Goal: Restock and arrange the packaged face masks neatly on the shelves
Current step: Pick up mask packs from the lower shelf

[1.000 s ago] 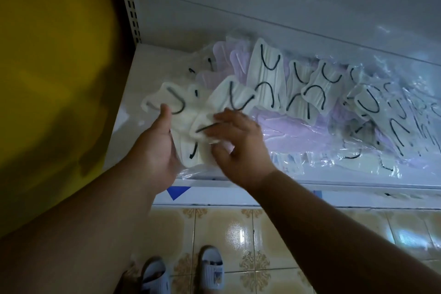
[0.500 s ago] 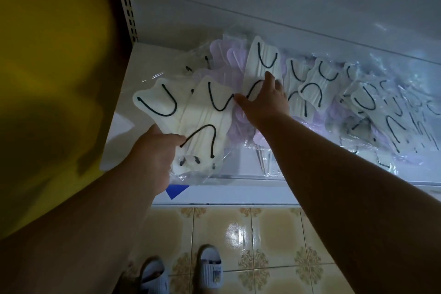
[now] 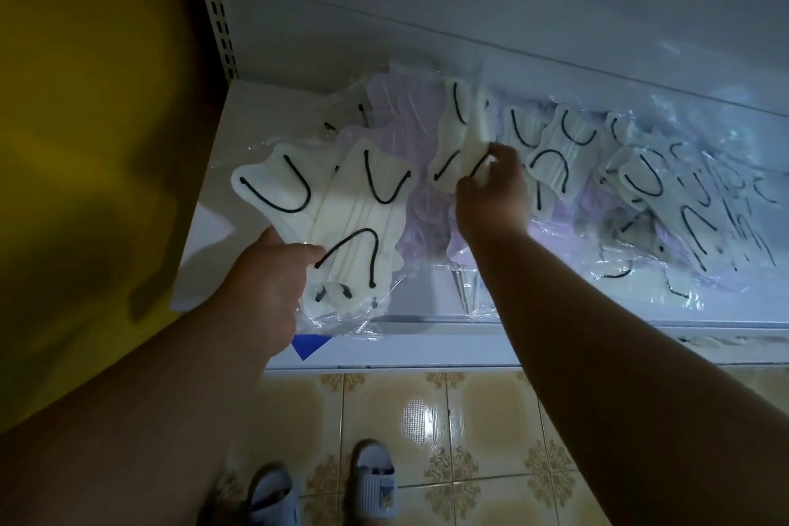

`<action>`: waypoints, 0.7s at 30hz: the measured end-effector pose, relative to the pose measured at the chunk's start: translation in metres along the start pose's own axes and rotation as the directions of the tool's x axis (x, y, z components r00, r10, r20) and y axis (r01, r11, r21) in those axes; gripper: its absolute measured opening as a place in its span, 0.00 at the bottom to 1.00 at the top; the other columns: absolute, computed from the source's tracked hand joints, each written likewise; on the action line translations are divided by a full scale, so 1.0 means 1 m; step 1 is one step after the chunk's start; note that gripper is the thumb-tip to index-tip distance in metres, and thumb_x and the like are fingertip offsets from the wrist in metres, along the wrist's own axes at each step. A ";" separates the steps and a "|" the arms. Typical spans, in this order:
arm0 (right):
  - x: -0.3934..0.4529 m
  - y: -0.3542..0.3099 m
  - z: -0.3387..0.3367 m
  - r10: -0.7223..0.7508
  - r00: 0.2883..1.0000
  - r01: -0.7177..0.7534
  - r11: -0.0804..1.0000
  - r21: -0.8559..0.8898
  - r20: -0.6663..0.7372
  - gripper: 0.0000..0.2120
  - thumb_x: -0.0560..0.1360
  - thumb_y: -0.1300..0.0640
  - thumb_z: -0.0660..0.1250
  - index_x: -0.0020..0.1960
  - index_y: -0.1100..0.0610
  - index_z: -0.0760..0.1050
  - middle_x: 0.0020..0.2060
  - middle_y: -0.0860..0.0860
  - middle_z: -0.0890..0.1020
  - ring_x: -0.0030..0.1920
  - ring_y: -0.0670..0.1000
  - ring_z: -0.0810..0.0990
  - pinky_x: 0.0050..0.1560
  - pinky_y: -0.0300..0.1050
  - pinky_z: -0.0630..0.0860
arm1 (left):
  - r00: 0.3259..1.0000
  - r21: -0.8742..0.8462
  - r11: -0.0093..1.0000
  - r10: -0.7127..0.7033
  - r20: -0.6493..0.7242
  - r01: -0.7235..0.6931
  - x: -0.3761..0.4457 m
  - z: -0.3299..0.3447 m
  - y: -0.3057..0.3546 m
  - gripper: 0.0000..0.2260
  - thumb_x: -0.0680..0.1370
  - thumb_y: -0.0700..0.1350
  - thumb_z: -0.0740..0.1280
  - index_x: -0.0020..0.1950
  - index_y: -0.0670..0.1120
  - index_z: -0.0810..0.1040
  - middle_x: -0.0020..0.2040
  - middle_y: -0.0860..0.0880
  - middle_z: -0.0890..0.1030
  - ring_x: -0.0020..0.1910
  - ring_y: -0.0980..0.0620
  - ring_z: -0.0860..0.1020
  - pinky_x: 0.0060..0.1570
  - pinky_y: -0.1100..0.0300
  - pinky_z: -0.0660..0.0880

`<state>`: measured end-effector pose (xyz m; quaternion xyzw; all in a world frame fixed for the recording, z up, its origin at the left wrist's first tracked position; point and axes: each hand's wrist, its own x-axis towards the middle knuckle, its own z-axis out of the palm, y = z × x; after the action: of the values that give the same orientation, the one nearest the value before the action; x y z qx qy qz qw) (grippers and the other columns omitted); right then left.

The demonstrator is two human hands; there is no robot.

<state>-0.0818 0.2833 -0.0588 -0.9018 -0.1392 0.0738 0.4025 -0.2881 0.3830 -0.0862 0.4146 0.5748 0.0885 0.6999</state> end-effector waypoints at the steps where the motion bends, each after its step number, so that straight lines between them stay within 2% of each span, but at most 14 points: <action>1: -0.002 0.004 0.002 -0.080 0.995 0.087 0.983 -0.159 0.051 0.23 0.74 0.60 0.64 0.69 0.53 0.69 0.59 0.50 0.78 0.58 0.53 0.77 0.56 0.45 0.75 | 1.000 -0.011 1.000 -0.001 0.005 0.001 -0.001 -0.001 0.000 0.08 0.78 0.43 0.71 0.54 0.45 0.76 0.44 0.45 0.75 0.47 0.46 0.74 0.51 0.51 0.73; 3: -0.001 0.010 0.007 -0.128 0.980 0.179 0.900 -0.398 0.151 0.27 0.75 0.49 0.67 0.72 0.53 0.66 0.67 0.54 0.73 0.66 0.58 0.71 0.65 0.52 0.71 | 1.000 -0.021 1.000 0.002 0.000 -0.002 -0.003 -0.001 -0.001 0.06 0.78 0.42 0.71 0.47 0.47 0.74 0.43 0.47 0.74 0.44 0.47 0.73 0.48 0.53 0.72; 5: 0.007 0.009 0.010 -0.059 0.980 0.147 0.855 -0.498 0.188 0.34 0.74 0.41 0.69 0.74 0.53 0.63 0.71 0.54 0.70 0.70 0.59 0.68 0.69 0.54 0.67 | 1.000 -0.002 1.000 -0.003 0.003 0.003 -0.004 -0.001 -0.002 0.07 0.78 0.43 0.71 0.47 0.47 0.73 0.43 0.47 0.74 0.44 0.47 0.73 0.46 0.53 0.72; 7: 0.013 0.004 0.011 0.009 0.986 0.084 0.839 -0.537 0.168 0.33 0.73 0.44 0.71 0.73 0.52 0.62 0.69 0.55 0.71 0.69 0.59 0.68 0.67 0.53 0.67 | 1.000 0.010 1.000 0.003 -0.001 -0.003 -0.005 0.000 -0.002 0.07 0.78 0.43 0.71 0.47 0.46 0.73 0.43 0.47 0.73 0.41 0.49 0.72 0.42 0.56 0.71; 9: 0.015 0.001 0.009 0.018 0.991 0.058 0.840 -0.539 0.135 0.27 0.75 0.52 0.71 0.70 0.53 0.64 0.64 0.57 0.75 0.66 0.60 0.71 0.64 0.53 0.69 | 1.000 0.021 1.000 0.013 -0.011 -0.013 -0.007 0.001 -0.002 0.07 0.79 0.43 0.71 0.47 0.47 0.73 0.43 0.47 0.74 0.41 0.49 0.72 0.40 0.56 0.70; 12: 0.013 -0.004 0.003 0.001 0.993 0.048 0.905 -0.423 0.115 0.23 0.76 0.61 0.66 0.69 0.55 0.65 0.59 0.56 0.79 0.59 0.60 0.78 0.57 0.51 0.75 | 1.000 0.042 0.999 0.019 -0.011 -0.019 -0.006 0.003 -0.001 0.07 0.79 0.44 0.70 0.49 0.46 0.72 0.44 0.46 0.74 0.41 0.49 0.73 0.44 0.54 0.71; 14: 0.009 -0.006 -0.005 0.028 0.999 -0.016 0.967 -0.254 0.046 0.23 0.75 0.66 0.63 0.69 0.54 0.67 0.54 0.52 0.80 0.56 0.57 0.80 0.49 0.44 0.73 | 1.000 0.031 0.999 0.011 0.008 -0.012 -0.005 0.003 0.001 0.07 0.79 0.44 0.70 0.50 0.46 0.73 0.43 0.46 0.73 0.41 0.49 0.73 0.46 0.53 0.71; 16: 0.000 -0.010 -0.013 0.069 0.994 -0.073 0.996 -0.050 -0.082 0.21 0.74 0.65 0.62 0.66 0.52 0.70 0.46 0.46 0.77 0.51 0.53 0.80 0.45 0.41 0.71 | 0.999 0.000 1.000 0.028 0.039 -0.028 -0.003 0.003 0.001 0.05 0.80 0.41 0.69 0.53 0.46 0.74 0.44 0.47 0.74 0.42 0.51 0.73 0.43 0.57 0.71; 18: -0.016 -0.015 -0.017 0.066 0.987 -0.050 0.993 0.111 -0.148 0.20 0.73 0.63 0.64 0.63 0.51 0.71 0.42 0.44 0.78 0.45 0.50 0.80 0.44 0.45 0.76 | 0.998 -0.024 0.999 0.035 0.060 -0.033 -0.003 0.002 0.000 0.07 0.80 0.38 0.67 0.57 0.45 0.74 0.46 0.49 0.75 0.43 0.52 0.73 0.41 0.60 0.70; 19: -0.027 -0.016 -0.017 0.037 0.992 -0.019 0.989 0.144 -0.119 0.20 0.72 0.63 0.65 0.62 0.50 0.71 0.43 0.46 0.80 0.42 0.49 0.80 0.43 0.46 0.78 | 0.998 -0.041 0.999 0.026 0.066 -0.023 -0.006 0.002 0.000 0.07 0.80 0.38 0.68 0.56 0.45 0.75 0.46 0.49 0.75 0.44 0.51 0.73 0.43 0.59 0.71; 21: -0.054 -0.015 -0.014 -0.062 0.997 0.056 0.992 0.112 0.045 0.22 0.73 0.62 0.67 0.63 0.48 0.69 0.45 0.48 0.82 0.39 0.48 0.81 0.40 0.45 0.78 | 0.996 -0.079 0.997 -0.006 0.088 0.013 -0.012 0.003 0.002 0.04 0.79 0.41 0.69 0.51 0.46 0.76 0.45 0.46 0.75 0.46 0.47 0.72 0.48 0.54 0.70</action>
<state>-0.1323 0.2663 -0.0375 -0.8716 -0.1712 0.0914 0.4502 -0.2892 0.3756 -0.0760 0.3872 0.5415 0.0899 0.7408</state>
